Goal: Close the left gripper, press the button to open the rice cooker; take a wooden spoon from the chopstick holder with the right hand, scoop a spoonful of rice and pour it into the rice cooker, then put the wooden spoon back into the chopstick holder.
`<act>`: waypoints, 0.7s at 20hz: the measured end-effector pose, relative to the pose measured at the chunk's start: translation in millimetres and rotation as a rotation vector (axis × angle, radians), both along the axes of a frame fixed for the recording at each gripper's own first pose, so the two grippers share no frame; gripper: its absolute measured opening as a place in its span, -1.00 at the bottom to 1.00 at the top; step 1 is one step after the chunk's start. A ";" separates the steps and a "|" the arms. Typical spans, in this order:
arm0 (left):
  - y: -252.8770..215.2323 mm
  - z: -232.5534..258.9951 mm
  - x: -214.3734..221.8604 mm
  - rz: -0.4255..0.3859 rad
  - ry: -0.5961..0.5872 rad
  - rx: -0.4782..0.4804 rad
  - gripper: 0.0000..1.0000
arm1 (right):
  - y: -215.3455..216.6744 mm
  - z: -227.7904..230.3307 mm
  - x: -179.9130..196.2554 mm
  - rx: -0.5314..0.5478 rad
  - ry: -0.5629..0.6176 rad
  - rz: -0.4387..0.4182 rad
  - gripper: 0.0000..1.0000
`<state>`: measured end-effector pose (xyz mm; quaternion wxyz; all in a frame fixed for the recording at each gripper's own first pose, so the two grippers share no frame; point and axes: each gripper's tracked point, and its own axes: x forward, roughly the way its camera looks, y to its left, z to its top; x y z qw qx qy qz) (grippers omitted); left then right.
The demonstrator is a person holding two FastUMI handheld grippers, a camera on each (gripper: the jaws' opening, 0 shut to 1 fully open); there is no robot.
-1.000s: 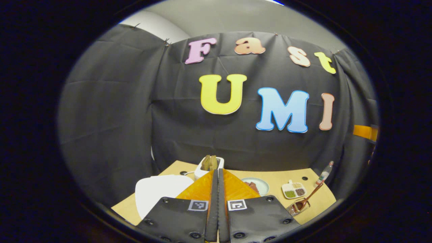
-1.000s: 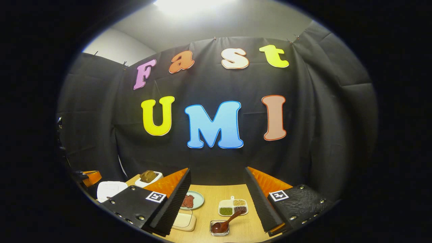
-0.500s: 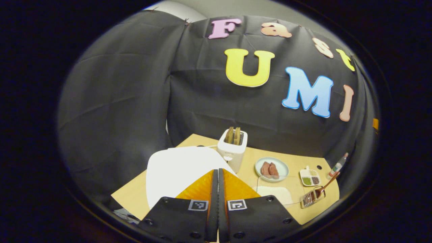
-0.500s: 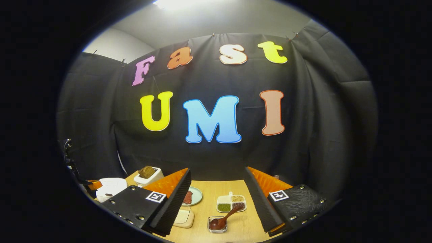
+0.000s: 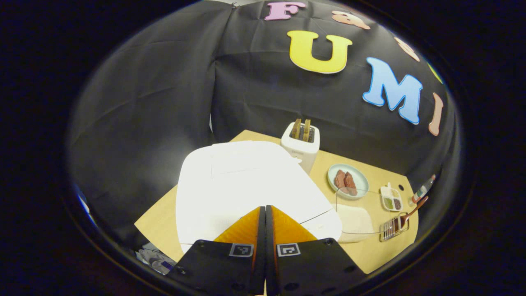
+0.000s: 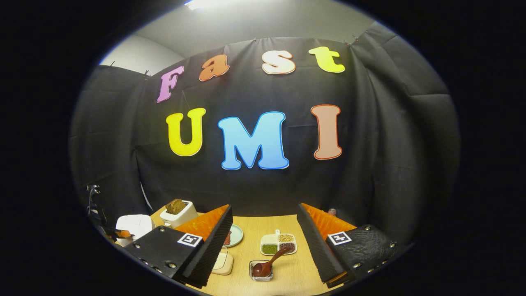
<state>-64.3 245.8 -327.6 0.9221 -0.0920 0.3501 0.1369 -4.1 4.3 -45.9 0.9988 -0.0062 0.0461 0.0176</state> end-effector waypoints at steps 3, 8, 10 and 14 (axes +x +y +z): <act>2.1 2.6 7.0 0.011 -0.005 0.004 -0.78 | 1.9 -2.0 -0.3 0.003 0.008 0.005 0.92; 3.4 45.4 15.4 0.008 -0.113 0.091 -0.85 | 0.0 1.3 -0.9 -0.020 -0.008 0.008 0.92; -5.2 94.4 28.4 -0.001 -0.257 0.094 -0.37 | -2.0 -0.2 1.0 -0.015 -0.006 0.006 0.92; -31.1 173.9 41.2 0.011 -0.500 0.023 0.93 | -1.4 -11.2 0.6 0.030 0.004 0.016 0.92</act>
